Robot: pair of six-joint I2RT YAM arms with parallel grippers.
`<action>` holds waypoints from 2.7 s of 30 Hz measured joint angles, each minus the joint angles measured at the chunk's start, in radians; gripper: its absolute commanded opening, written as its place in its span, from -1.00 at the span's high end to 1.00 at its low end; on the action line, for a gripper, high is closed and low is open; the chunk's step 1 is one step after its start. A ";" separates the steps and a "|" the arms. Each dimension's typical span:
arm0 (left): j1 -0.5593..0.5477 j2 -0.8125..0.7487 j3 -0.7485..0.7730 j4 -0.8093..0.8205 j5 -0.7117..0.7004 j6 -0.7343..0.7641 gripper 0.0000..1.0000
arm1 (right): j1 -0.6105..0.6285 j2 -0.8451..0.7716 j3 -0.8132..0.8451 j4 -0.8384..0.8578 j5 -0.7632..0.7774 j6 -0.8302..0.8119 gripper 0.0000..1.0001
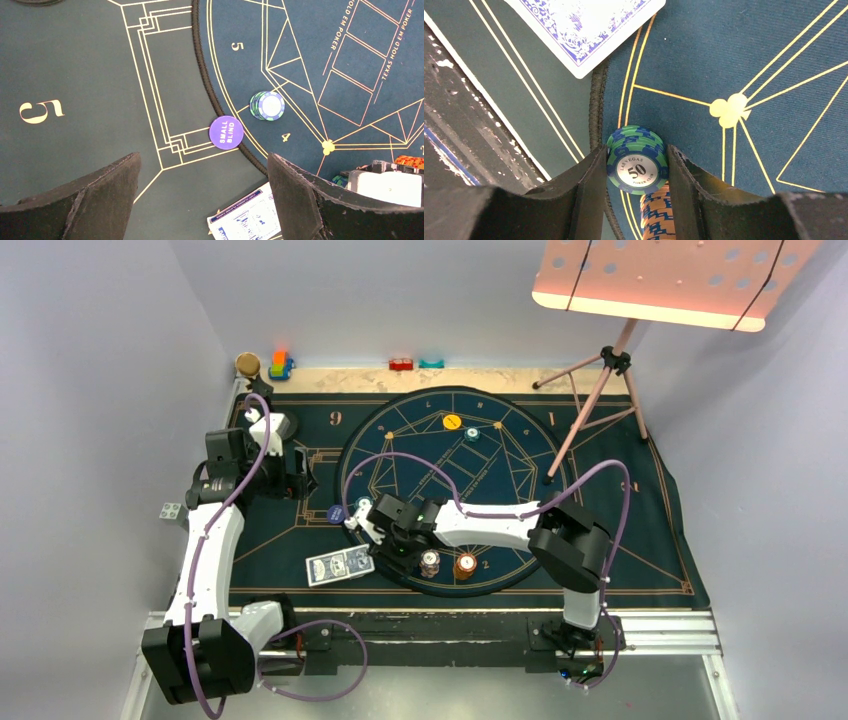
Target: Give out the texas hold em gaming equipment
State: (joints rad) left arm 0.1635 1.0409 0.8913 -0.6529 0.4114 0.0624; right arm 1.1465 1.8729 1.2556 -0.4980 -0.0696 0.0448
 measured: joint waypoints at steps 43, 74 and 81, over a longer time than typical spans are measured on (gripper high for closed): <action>0.000 -0.011 0.000 0.000 0.013 0.001 -0.99 | -0.516 -0.333 -0.395 0.000 0.249 0.462 1.00; 0.000 -0.011 0.000 0.000 0.031 0.002 -0.99 | -0.474 -0.461 -0.277 -0.098 0.241 0.462 -0.64; 0.000 -0.011 0.000 0.000 0.034 0.009 -0.99 | -0.267 -0.442 -0.086 -0.117 0.228 0.366 -0.74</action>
State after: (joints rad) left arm 0.1635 1.0302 0.8913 -0.6533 0.4454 0.0715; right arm 0.8795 1.4307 1.1698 -0.6147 0.1585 0.4107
